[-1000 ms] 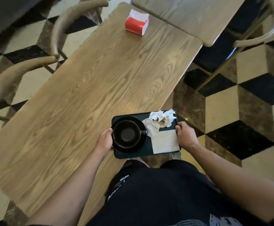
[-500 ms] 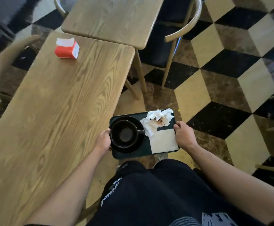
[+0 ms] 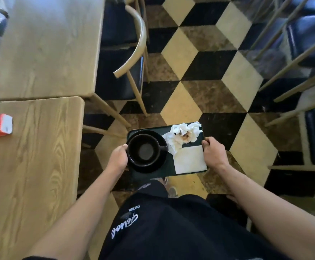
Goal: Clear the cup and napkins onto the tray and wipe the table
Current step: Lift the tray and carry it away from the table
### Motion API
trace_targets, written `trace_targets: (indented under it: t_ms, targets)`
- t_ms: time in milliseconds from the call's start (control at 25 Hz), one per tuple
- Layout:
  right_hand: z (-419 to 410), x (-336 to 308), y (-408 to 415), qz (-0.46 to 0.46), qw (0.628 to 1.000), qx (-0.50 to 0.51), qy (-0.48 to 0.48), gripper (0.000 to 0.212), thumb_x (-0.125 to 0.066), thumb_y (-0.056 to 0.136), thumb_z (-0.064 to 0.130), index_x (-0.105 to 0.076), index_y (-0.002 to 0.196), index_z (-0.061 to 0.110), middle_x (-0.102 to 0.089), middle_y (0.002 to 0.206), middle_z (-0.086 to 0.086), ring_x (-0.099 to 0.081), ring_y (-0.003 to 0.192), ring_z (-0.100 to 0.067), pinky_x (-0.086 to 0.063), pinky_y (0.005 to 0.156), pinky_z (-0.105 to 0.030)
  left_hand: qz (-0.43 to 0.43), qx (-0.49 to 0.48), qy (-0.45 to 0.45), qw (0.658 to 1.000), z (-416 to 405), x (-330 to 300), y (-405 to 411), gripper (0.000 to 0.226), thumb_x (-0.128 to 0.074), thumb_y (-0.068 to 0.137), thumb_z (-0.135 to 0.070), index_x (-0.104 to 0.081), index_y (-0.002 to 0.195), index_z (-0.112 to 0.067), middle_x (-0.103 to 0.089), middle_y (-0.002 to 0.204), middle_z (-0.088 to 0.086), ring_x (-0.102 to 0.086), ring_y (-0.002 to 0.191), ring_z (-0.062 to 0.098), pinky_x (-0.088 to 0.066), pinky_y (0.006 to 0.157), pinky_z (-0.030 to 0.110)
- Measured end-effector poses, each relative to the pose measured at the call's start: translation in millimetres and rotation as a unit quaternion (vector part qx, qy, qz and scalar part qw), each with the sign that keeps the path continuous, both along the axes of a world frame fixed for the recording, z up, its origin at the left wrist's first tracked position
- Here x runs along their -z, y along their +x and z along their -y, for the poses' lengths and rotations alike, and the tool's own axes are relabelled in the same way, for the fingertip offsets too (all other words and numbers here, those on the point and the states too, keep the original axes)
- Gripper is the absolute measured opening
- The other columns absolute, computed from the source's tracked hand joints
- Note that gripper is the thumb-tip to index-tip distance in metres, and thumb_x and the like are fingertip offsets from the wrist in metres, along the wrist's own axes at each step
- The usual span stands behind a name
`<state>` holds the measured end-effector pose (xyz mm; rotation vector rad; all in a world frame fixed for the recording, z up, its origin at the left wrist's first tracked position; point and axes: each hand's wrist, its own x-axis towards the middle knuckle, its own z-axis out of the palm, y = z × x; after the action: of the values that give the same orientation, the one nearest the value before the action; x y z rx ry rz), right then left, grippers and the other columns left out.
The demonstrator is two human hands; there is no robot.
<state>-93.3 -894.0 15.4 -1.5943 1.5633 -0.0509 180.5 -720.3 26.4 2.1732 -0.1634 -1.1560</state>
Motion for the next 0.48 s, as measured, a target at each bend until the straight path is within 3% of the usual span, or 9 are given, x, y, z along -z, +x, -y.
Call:
trace_targets:
  t_ms: [120, 240, 480]
  targets:
    - [48.5, 2.7, -3.8, -0.005, 0.999, 0.040, -0.005, 0.029, -0.044, 0.106, 0.025, -0.058, 0.127, 0.010, -0.066, 0.116, -0.007, -0.059, 0.097, -0.017, -0.046, 0.077, -0.029, -0.023, 0.048, -0.007, 0.999, 75.6, -5.6, 1.8, 0.038, -0.035, 0.103, -0.028, -0.066, 0.086, -0.015, -0.068, 0.087, 0.012, -0.061, 0.079, 0.027, -0.051, 0.077, 0.043]
    - [104.8, 2.6, 2.3, -0.014, 0.997, 0.071, -0.015, 0.029, -0.043, 0.106, 0.025, -0.058, 0.125, 0.010, -0.066, 0.113, -0.005, -0.057, 0.093, -0.016, -0.044, 0.077, -0.030, -0.026, 0.071, -0.013, 0.997, 146.8, 5.1, 16.6, 0.036, -0.037, 0.102, -0.030, -0.065, 0.083, -0.017, -0.067, 0.084, 0.010, -0.061, 0.078, 0.027, -0.051, 0.074, 0.044]
    - [232.3, -6.0, 27.2, -0.037, 0.993, 0.110, -0.020, 0.030, -0.042, 0.106, 0.025, -0.059, 0.124, 0.009, -0.067, 0.111, -0.010, -0.055, 0.089, -0.019, -0.041, 0.075, -0.030, 0.000, 0.157, -0.024, 0.987, 300.2, 21.3, 63.4, 0.036, -0.041, 0.100, -0.028, -0.066, 0.079, -0.013, -0.069, 0.087, 0.008, -0.061, 0.084, 0.023, -0.047, 0.083, 0.044]
